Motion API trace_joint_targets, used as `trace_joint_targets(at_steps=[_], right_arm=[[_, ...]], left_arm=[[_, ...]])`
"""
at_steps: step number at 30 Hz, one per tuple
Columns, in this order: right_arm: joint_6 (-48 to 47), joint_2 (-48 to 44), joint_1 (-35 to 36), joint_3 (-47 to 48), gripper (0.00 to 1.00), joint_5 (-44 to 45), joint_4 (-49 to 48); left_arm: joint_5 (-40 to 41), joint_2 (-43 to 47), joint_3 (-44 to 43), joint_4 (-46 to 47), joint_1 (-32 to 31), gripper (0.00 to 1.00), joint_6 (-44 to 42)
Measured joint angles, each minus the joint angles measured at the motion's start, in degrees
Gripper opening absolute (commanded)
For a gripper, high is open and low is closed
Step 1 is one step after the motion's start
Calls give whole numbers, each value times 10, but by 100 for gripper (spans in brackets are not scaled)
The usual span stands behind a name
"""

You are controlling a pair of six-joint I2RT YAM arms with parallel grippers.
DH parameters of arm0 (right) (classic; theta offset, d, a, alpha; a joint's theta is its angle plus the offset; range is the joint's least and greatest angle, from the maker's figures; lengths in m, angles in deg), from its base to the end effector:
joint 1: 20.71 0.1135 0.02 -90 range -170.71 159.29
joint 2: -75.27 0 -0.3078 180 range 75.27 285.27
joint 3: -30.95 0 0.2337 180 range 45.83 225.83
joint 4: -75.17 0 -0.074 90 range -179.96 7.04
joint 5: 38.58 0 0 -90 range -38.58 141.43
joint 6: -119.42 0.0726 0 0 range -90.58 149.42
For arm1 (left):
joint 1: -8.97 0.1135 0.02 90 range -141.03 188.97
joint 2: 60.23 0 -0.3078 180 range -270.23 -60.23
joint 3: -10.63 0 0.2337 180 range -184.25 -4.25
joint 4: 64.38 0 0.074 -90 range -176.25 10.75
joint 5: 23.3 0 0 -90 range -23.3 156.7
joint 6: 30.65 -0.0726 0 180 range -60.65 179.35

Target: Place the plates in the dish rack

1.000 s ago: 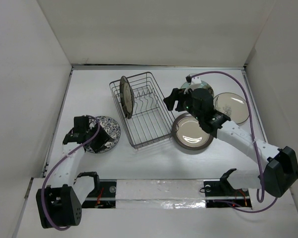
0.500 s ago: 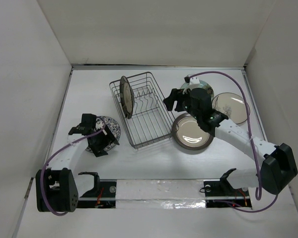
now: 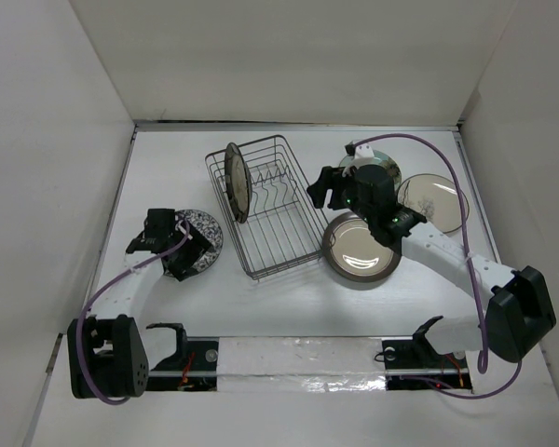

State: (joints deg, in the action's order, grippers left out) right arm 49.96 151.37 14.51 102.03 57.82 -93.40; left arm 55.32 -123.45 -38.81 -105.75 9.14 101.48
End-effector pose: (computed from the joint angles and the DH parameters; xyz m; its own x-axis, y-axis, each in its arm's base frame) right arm 0.2653 0.1774 0.3505 -0.3871 0.1535 -0.9092 -0.3737 0.8753 0.3069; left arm 0.1913 -0.0138 0.2135 -0.6823 -0.6597 -0.3152 -0.4690 0.7257 -0.5034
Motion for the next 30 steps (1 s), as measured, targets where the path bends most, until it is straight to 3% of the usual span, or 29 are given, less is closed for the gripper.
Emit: trace_joint_targets(at_steps=[9, 15, 16, 17, 19, 23, 28, 29, 30], right_arm=[[0, 0, -3, 0, 76, -1, 0], [0, 0, -4, 0, 76, -4, 0], [0, 0, -4, 0, 76, -5, 0], [0, 0, -4, 0, 76, -7, 0], [0, 0, -4, 0, 76, -11, 0], [0, 0, -4, 0, 76, -19, 0], [0, 0, -10, 0, 76, -31, 0], [1, 0, -12, 0, 76, -35, -1], [1, 0, -14, 0, 76, -39, -1]], left_arm=[[38, -127, -42, 111, 3, 67, 5], [77, -94, -78, 110, 6, 59, -4], [87, -74, -81, 107, 7, 55, -5], [96, -49, -81, 102, 7, 29, -7], [115, 5, -80, 86, 10, 0, 3], [126, 101, -61, 35, 15, 0, 26], [126, 126, -24, -33, 14, 0, 66], [126, 130, -11, -42, 14, 1, 75], [126, 136, 3, -49, 14, 9, 88]])
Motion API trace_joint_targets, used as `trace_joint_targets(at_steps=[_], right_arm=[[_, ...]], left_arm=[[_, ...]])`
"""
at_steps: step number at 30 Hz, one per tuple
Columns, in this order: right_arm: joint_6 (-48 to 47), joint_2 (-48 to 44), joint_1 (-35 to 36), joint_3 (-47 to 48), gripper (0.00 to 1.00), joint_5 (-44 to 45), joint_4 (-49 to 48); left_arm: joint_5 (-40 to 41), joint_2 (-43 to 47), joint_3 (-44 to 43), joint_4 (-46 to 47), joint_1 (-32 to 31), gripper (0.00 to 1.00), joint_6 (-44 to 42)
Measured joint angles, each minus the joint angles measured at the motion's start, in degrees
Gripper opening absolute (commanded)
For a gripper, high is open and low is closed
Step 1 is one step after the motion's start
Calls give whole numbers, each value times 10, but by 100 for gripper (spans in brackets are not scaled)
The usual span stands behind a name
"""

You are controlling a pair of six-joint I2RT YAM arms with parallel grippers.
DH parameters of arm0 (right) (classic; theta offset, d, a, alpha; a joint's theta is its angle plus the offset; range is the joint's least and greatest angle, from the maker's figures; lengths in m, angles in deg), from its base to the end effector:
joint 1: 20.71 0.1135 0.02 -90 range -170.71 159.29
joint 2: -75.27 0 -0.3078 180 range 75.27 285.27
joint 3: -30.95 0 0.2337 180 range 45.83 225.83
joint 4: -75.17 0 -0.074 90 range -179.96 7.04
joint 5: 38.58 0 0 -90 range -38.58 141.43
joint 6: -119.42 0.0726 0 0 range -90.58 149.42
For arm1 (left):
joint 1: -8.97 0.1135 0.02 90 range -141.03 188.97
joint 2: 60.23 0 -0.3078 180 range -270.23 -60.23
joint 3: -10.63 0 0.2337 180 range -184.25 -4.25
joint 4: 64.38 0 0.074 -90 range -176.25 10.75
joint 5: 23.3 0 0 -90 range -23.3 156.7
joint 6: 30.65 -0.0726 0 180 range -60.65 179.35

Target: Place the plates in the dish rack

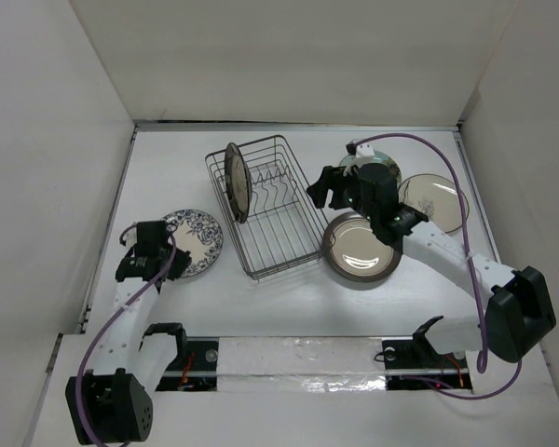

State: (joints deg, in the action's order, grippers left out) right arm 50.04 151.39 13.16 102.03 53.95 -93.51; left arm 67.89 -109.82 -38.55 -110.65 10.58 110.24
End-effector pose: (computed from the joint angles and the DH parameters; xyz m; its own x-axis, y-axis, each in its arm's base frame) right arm 0.2671 0.1754 0.3505 -0.4026 0.1535 -0.9024 -0.4058 0.8537 0.3263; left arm 0.1546 0.0059 0.2395 -0.4259 -0.7880 -0.4445 -0.5910 0.6143 -0.5228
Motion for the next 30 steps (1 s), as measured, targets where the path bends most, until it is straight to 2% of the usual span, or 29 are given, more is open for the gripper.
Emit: trace_joint_targets(at_steps=[1, 2, 4, 5, 8, 13, 21, 30], right_arm=[[0, 0, -1, 0, 76, -2, 0], [1, 0, -3, 0, 76, -5, 0], [1, 0, -7, 0, 76, -12, 0], [2, 0, -9, 0, 76, -17, 0], [2, 0, -19, 0, 76, -32, -1], [2, -4, -41, -2, 76, -58, -3], [6, -36, -57, -11, 76, -84, -6], [8, -38, -66, -13, 75, -94, -8]], left_arm=[[-2, 9, 14, -7, 0, 16, 13], [-7, 18, 28, -11, 0, 28, 30], [-19, 42, 57, -10, 0, 47, 65], [-22, 58, 72, -8, 0, 64, 85], [-19, 118, 107, -9, -1, 78, 137], [-2, 175, 121, -3, -1, 79, 205], [16, 97, 158, 66, -1, 76, 260], [17, 72, 195, 148, -1, 68, 285]])
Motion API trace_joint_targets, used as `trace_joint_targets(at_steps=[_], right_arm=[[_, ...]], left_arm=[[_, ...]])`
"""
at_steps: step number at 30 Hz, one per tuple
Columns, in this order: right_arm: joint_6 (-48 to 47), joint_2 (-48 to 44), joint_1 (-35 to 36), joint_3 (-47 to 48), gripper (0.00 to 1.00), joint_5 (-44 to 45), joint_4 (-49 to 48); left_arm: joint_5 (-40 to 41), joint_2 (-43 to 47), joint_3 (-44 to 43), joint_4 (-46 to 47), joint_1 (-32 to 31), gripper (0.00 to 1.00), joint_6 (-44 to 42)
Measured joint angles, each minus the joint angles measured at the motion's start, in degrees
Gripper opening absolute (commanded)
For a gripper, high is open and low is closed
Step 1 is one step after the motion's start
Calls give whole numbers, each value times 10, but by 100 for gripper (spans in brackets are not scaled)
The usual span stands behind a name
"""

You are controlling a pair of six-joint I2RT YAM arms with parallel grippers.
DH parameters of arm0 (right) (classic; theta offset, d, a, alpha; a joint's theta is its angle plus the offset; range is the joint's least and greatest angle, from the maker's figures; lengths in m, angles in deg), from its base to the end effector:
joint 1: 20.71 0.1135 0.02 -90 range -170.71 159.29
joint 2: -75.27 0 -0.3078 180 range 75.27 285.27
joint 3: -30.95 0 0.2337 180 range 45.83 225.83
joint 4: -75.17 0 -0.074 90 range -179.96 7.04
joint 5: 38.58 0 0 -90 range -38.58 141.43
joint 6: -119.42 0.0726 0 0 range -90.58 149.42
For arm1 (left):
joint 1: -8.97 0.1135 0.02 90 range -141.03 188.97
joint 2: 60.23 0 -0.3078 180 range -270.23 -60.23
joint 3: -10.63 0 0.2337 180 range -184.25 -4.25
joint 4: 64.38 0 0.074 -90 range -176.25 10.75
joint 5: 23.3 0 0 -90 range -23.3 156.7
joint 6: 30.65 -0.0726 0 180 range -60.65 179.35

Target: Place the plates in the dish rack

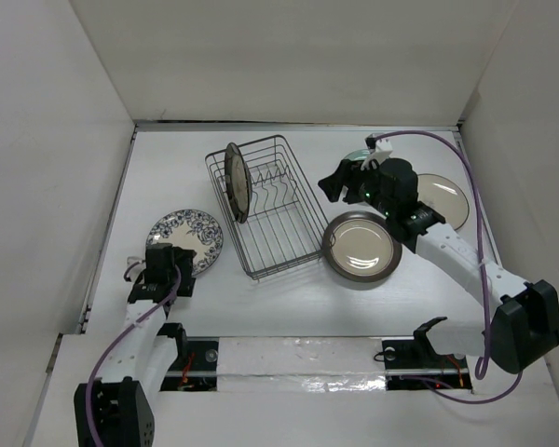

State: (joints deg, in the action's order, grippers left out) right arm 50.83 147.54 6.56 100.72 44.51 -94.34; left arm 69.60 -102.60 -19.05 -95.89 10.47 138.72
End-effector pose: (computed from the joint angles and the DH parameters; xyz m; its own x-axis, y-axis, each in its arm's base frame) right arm 0.2645 0.1462 0.3637 -0.3901 0.2066 -0.8973 -0.4475 0.8091 0.3809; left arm 0.1255 0.0070 0.1675 -0.0672 -0.9837 -0.1669 -0.6965 0.1661 -0.6981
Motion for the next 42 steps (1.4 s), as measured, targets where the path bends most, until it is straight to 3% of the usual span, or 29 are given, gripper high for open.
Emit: trace_joint_targets(at_steps=[7, 10, 11, 15, 21, 27, 34, 37, 40, 42], right_arm=[[0, 0, -6, -2, 75, -2, 0], [0, 0, -11, -4, 75, -2, 0], [0, 0, -12, -4, 75, -2, 0], [0, 0, -14, -4, 75, -2, 0], [0, 0, -18, -4, 75, -2, 0], [5, -7, -19, -4, 75, -5, 0], [12, -14, -17, -4, 73, -20, -3], [16, -14, -11, -4, 64, -28, -6], [20, -14, 7, -2, 41, -37, -7], [26, -14, 21, 4, 38, -41, -7]], left_arm=[[2, -81, 3, 107, 1, 53, 7], [10, -86, 17, 139, 1, 33, 6], [14, -84, 24, 149, 1, 21, 5], [26, -58, 63, 189, 1, 0, 3], [50, -11, 82, 215, 6, 0, -16], [86, 69, 42, 138, 6, 0, -104], [129, 76, -19, 76, 5, 0, -215], [147, 81, -41, 61, 5, 0, -257], [158, 91, -57, 54, 5, 0, -288], [161, 97, -68, 52, 5, 0, -300]])
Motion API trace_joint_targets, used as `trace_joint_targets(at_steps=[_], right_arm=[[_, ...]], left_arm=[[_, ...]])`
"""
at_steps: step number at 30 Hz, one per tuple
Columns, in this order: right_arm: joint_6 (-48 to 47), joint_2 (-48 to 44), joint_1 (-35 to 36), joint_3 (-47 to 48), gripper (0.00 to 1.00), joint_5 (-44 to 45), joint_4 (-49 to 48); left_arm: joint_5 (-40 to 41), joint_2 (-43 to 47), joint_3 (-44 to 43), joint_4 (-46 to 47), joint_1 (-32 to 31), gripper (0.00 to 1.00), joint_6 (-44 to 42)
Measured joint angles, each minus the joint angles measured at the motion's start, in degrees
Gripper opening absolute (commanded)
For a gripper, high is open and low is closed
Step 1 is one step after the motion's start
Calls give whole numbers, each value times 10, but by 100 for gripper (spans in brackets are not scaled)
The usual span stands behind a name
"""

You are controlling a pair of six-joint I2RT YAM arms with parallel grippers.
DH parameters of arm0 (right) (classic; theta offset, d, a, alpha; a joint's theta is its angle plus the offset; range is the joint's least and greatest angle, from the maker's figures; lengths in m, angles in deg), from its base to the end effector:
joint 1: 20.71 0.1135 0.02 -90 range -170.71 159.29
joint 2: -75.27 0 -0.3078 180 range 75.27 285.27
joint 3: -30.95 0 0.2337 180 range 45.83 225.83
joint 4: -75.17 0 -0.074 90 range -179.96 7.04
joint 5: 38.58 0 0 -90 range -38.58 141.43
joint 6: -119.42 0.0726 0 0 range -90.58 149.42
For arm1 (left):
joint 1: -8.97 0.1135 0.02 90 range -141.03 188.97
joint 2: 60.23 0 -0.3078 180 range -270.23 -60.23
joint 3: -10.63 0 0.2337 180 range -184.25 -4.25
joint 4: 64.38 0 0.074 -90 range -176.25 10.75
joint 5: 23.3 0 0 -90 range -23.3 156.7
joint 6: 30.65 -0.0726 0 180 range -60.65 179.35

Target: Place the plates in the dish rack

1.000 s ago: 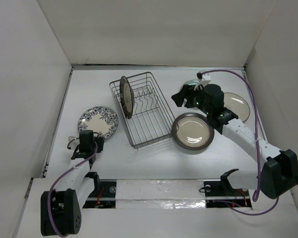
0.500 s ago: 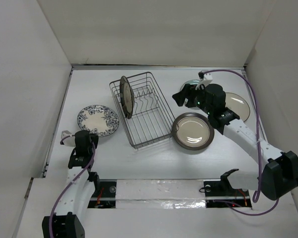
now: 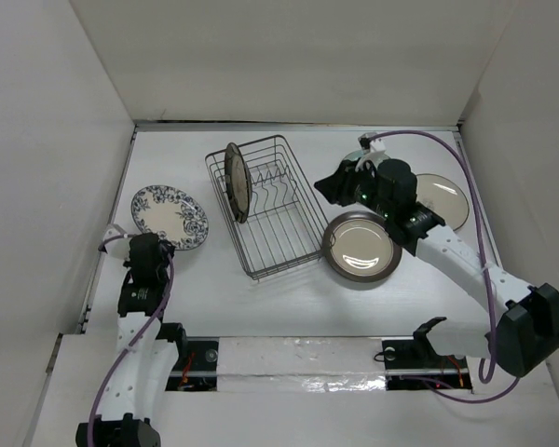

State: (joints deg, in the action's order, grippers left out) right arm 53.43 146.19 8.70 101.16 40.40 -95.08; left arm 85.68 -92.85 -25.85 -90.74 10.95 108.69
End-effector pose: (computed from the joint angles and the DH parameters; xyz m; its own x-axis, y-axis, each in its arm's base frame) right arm 0.2510 0.1574 0.3751 -0.4072 0.2289 -0.8842 -0.5255 0.7330 0.4318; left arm 0.1248 0.0279 0.2406 0.0034 -0.7177 -0.6964 -0.5071 0.5990 -0.6197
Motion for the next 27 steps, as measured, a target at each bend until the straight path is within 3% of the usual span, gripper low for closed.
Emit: trace_joint_targets(at_steps=[4, 7, 14, 20, 27], right_arm=[[8, 7, 25, 24, 44, -11, -5], [10, 19, 36, 41, 59, -19, -10], [13, 77, 51, 112, 78, -49, -13], [13, 119, 54, 175, 84, -89, -17], [13, 188, 67, 257, 91, -134, -30]], left_arm=[[-4, 1, -29, -2, 0, 0, -22], [-10, 1, -56, -4, 0, 0, -36], [-38, -15, -144, -10, 0, 0, -61], [-89, -29, -214, -3, 0, 0, -66], [-222, -74, -259, 29, 0, 0, -57]])
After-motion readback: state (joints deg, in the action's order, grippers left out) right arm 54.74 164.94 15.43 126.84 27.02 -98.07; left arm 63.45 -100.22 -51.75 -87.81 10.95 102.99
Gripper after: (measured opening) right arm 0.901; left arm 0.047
